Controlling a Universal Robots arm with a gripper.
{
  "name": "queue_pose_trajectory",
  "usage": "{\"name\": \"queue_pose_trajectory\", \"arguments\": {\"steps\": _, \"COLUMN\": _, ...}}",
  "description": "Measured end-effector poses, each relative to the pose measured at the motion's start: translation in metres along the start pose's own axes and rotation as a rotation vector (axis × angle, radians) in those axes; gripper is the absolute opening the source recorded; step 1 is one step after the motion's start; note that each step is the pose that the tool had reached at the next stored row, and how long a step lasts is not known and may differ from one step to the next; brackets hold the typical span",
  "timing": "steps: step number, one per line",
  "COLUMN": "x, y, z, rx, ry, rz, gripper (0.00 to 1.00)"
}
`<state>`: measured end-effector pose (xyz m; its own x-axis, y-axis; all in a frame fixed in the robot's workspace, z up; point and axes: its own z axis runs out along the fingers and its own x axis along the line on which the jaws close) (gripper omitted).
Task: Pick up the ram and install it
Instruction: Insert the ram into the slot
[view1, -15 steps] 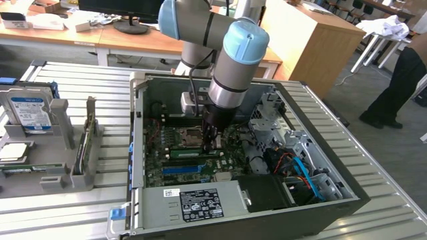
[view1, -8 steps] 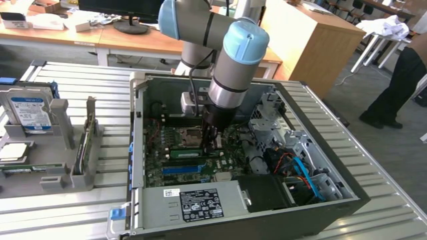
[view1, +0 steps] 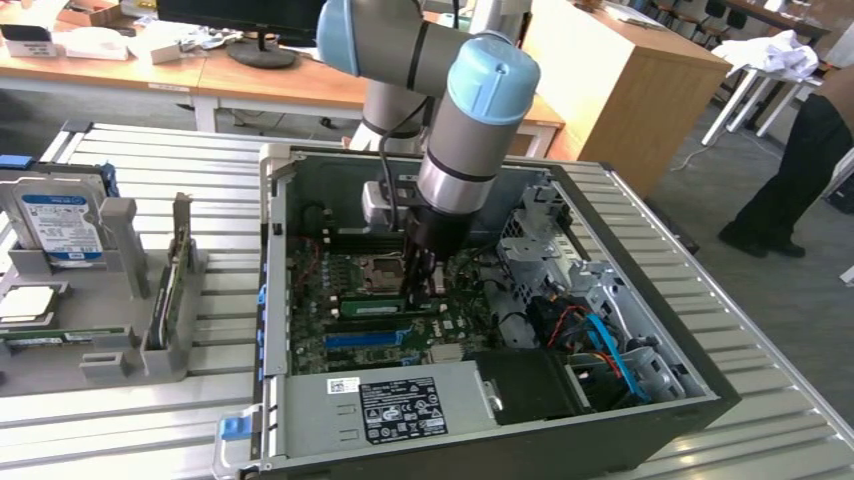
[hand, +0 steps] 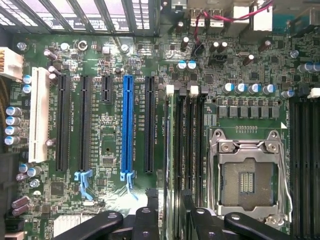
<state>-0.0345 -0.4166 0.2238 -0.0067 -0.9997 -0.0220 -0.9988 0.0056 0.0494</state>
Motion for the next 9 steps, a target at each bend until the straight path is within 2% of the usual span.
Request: {"name": "queue_pose_trajectory", "arguments": {"steps": 9, "x": 0.000, "y": 0.0009, "z": -0.0183, "rx": 0.0000, "ry": -0.0001, "rz": 0.000, "gripper": 0.31}}
